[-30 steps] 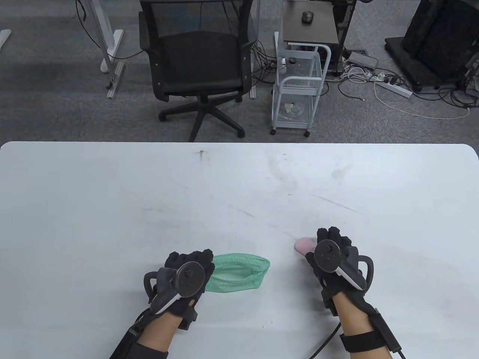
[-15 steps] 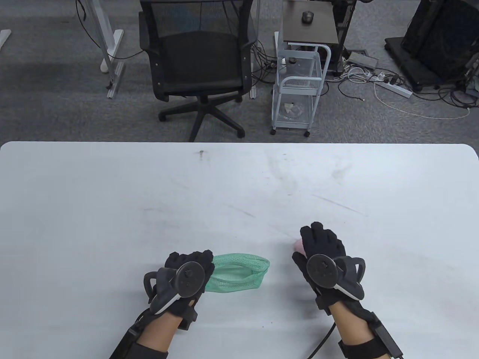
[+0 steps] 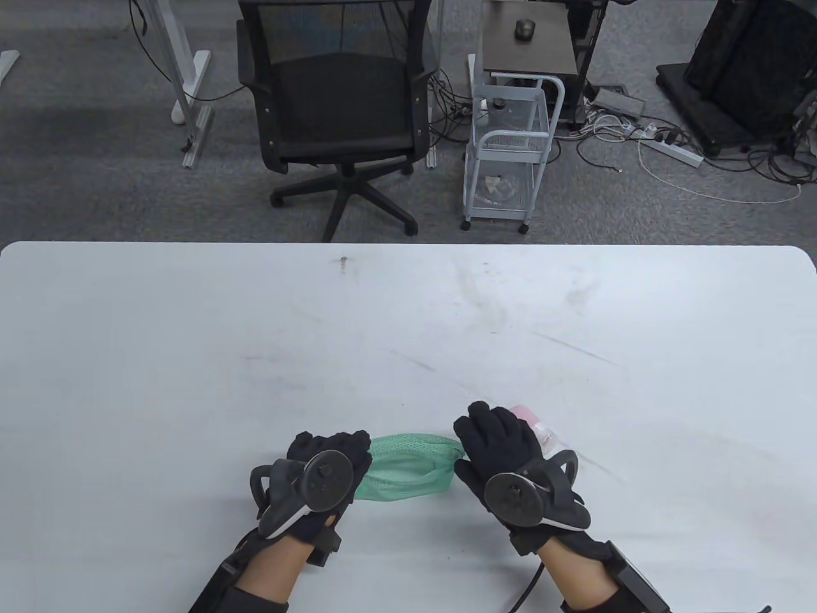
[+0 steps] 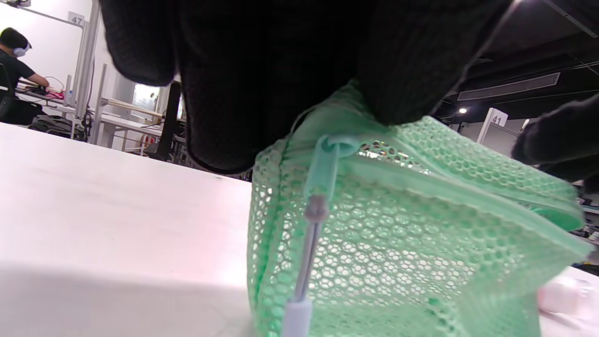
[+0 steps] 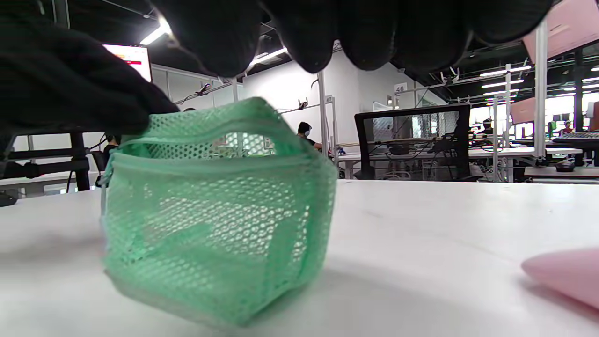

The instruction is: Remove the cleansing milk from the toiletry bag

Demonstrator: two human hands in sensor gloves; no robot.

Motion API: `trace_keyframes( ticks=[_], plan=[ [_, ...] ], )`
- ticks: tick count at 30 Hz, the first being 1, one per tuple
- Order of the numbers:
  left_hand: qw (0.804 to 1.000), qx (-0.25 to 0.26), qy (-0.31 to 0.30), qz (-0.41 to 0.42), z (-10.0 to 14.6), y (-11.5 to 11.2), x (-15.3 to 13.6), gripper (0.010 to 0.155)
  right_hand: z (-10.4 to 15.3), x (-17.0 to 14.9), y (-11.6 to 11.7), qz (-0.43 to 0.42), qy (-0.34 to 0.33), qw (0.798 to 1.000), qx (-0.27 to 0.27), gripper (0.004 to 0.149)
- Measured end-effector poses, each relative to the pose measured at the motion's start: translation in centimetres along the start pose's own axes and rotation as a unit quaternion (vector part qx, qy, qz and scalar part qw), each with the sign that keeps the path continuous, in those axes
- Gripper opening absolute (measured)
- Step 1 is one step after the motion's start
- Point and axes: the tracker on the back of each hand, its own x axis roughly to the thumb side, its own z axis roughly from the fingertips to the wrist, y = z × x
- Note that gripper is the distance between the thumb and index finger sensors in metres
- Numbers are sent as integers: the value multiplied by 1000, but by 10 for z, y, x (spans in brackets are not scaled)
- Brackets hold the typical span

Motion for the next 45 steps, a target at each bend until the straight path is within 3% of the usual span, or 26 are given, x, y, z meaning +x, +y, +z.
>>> trace_keyframes(
  ticks=[12,21,35,45],
  plan=[
    [999,-6,-47,10,3,-5,17,43,-7,9,16,16,-24,999,41,51],
    [998,-11,-60,17,3,-7,19,44,-10,12,19,29,-27,999,36,42],
    [998,-32,-44,10,-3,-8,5,48,-10,-5,17,9,21,1000,18,42],
    [995,-86,-53,-7,-9,-24,6,57,-14,-14,22,16,48,999,18,42]
  ],
)
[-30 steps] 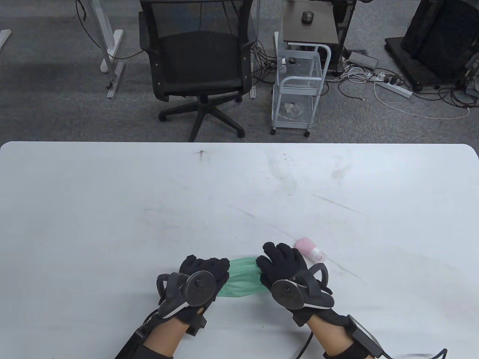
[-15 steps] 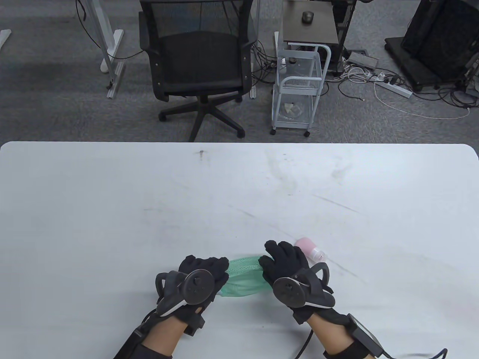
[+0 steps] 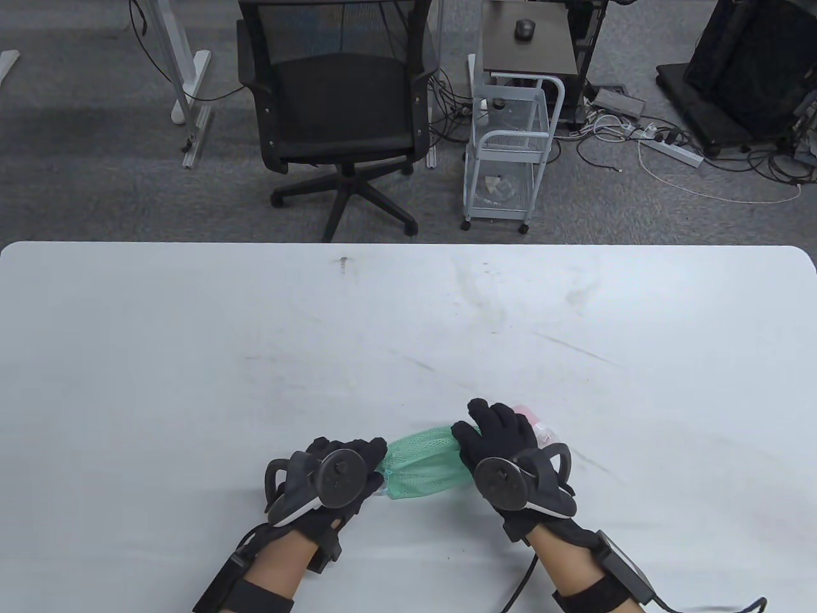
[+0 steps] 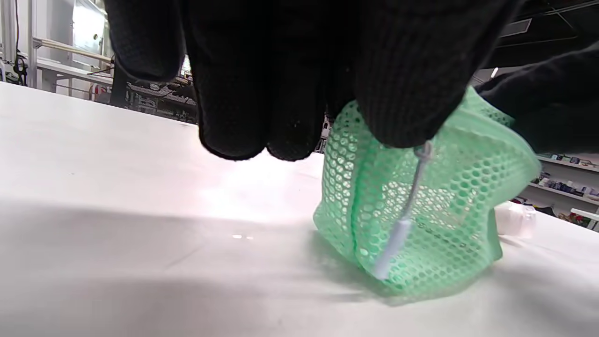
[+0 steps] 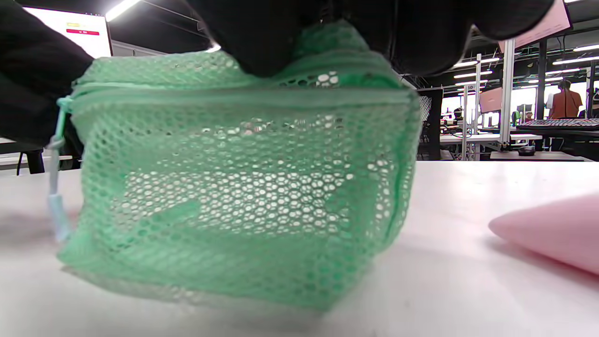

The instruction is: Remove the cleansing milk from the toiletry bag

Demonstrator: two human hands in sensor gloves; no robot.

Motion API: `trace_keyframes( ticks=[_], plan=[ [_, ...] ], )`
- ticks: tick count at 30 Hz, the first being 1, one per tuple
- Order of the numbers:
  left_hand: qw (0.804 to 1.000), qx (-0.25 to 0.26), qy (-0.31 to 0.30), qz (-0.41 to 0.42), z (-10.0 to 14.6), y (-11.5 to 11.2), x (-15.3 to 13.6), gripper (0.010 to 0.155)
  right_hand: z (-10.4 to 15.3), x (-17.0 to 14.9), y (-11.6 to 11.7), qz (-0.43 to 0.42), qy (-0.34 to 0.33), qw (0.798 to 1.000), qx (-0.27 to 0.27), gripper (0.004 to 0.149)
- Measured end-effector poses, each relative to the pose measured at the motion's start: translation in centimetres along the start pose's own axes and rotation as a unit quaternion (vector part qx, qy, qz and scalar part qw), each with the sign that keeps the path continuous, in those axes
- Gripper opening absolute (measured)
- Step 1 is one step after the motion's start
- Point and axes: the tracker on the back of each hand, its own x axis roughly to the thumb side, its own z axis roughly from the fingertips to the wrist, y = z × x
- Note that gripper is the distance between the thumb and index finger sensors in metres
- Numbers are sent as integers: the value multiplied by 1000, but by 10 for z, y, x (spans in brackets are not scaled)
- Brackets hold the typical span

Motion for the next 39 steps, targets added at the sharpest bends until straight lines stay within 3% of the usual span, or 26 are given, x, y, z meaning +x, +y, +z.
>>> trace_keyframes(
  ticks=[16,26,34,39],
  plan=[
    [999,32,11,20,1,2,0,46,2,4,-4,8,-5,1000,-16,50],
    [995,71,17,64,7,13,-3,45,17,22,-27,4,-36,996,-87,49],
    [989,92,21,110,13,19,1,45,24,53,-21,-8,-86,994,-66,48],
    [988,92,16,124,14,19,3,44,24,63,-14,-29,-76,995,-53,54]
  ],
)
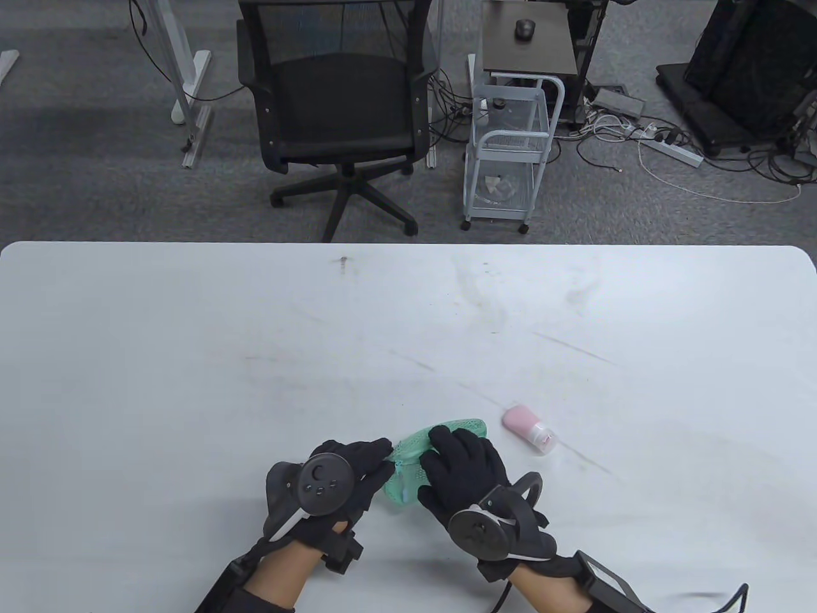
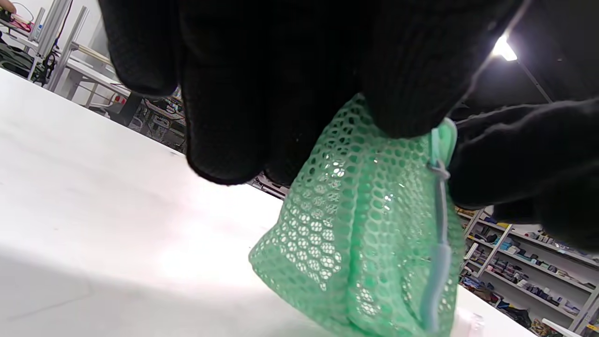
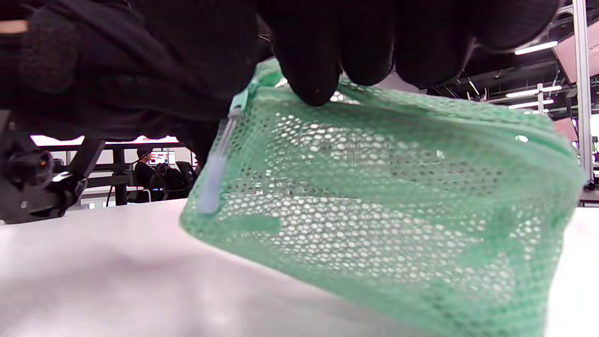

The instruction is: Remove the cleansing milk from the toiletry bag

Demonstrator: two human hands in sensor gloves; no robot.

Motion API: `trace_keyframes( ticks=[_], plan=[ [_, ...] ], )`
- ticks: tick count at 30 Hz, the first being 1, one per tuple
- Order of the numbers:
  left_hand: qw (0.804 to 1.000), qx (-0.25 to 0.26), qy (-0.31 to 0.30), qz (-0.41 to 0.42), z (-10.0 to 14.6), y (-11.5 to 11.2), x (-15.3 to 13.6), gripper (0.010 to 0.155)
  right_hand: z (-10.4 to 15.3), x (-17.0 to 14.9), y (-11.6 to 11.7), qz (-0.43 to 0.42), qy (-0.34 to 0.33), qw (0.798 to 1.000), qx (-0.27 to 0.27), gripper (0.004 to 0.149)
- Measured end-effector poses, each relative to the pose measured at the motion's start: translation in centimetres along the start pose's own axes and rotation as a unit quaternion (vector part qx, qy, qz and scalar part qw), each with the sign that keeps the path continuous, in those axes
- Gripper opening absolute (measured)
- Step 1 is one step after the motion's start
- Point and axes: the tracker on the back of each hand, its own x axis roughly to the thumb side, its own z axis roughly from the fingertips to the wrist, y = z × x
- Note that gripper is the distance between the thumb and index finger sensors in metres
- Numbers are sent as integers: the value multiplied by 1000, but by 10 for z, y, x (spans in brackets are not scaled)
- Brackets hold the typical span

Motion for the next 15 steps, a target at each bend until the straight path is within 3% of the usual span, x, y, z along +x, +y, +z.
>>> trace_keyframes(
  ticks=[9,15],
  plan=[
    [999,-17,-7,46,0,-6,5,44,-3,0,16,-27,28,999,12,69],
    [998,-23,-13,56,1,-8,10,44,-6,2,21,-24,52,998,6,63]
  ],
)
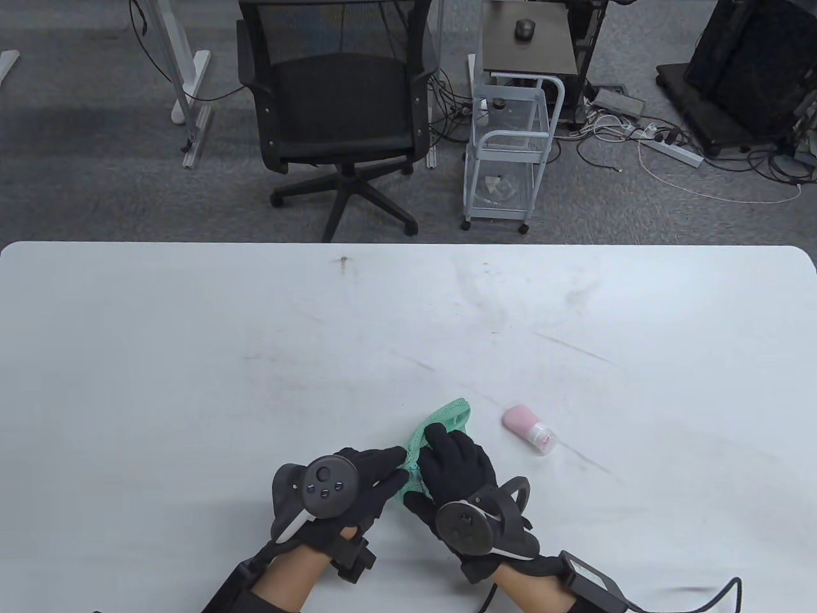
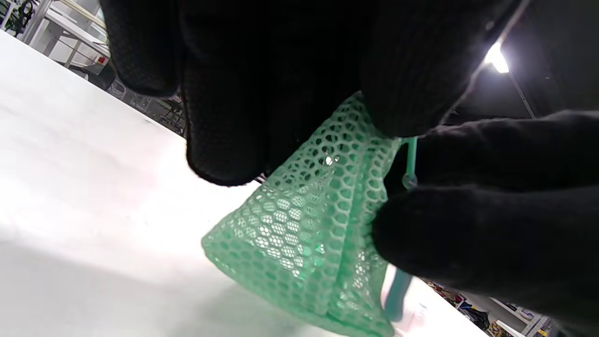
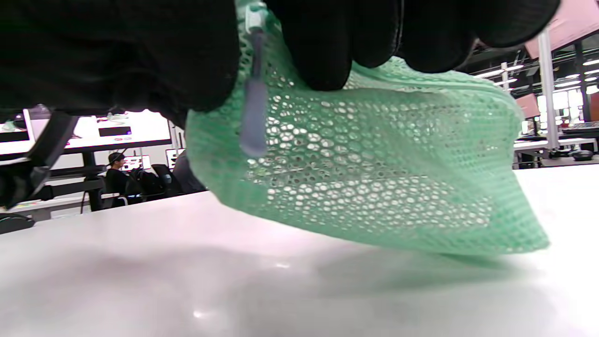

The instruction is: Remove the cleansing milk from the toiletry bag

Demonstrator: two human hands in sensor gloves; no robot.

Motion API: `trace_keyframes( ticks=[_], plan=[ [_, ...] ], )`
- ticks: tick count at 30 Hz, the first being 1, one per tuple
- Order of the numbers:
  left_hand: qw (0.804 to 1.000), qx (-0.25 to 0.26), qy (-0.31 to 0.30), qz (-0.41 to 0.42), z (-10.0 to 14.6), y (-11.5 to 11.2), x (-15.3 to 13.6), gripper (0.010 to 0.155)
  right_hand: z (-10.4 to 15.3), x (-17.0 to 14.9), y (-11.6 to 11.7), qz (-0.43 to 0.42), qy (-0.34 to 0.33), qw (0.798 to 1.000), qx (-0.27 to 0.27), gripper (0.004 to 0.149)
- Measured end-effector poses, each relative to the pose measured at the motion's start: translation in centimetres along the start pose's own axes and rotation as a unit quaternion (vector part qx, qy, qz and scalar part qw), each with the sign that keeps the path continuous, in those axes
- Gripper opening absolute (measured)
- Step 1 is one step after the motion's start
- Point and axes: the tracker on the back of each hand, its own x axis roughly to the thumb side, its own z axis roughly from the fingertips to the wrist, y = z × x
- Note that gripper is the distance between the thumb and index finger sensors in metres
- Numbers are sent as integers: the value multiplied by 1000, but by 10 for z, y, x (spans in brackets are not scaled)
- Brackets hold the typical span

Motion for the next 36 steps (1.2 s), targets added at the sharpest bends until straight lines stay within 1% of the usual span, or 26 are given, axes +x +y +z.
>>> trace_keyframes(
  ticks=[4,10,18,24,28,32,36],
  plan=[
    [1000,-6,-1,8,0,-1,1,44,-2,-4,1,-9,21,1000,-9,53],
    [1000,-7,-4,6,0,-1,2,44,-3,-11,0,-30,46,998,-8,38],
    [1000,8,0,-19,0,2,1,44,-2,-15,-9,-57,61,996,-19,36],
    [999,13,2,-41,1,4,1,43,-1,-16,-15,-60,63,996,-29,34],
    [998,18,7,-64,0,6,0,43,0,-12,-18,-39,46,998,-30,36],
    [997,19,15,-71,-1,8,-3,43,1,-6,-20,13,13,999,-33,36],
    [995,24,20,-97,-2,9,-6,43,1,-3,-22,41,-4,999,-34,36]
  ],
)
